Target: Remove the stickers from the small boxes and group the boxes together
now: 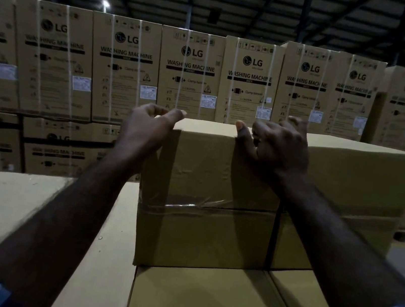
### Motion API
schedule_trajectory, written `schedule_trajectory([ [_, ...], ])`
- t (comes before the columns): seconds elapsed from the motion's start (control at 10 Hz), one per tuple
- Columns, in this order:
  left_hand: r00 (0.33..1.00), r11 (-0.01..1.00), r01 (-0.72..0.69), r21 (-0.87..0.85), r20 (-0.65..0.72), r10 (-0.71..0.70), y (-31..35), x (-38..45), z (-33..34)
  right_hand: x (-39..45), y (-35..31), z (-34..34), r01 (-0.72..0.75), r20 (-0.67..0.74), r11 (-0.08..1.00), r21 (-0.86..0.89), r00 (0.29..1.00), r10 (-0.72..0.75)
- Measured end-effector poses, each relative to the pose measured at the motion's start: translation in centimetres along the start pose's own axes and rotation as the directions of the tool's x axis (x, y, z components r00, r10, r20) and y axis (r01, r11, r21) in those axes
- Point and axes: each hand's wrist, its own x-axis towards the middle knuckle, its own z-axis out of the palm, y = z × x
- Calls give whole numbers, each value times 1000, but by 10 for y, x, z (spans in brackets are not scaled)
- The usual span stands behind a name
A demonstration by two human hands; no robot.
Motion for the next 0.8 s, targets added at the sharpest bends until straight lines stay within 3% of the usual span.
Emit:
schedule_trajectory([
  [0.3, 994, 988, -108, 110, -2, 109, -13, 0, 1, 1, -5, -2, -30, 54, 999, 36, 998, 28],
  [0.5, 919, 844, -362, 396, -2, 395, -17, -7, 3, 1, -7, -5, -36, 75, 996, 84, 997, 30],
  [0.7, 882, 707, -439, 555, 115, 457, -15, -12, -6, 0, -22, -12, -53, 76, 993, 107, 996, 45],
  [0.8, 874, 691, -451, 565, 124, 469, -18, -13, -17, 1, -38, -16, -59, 70, 989, 132, 996, 50],
])
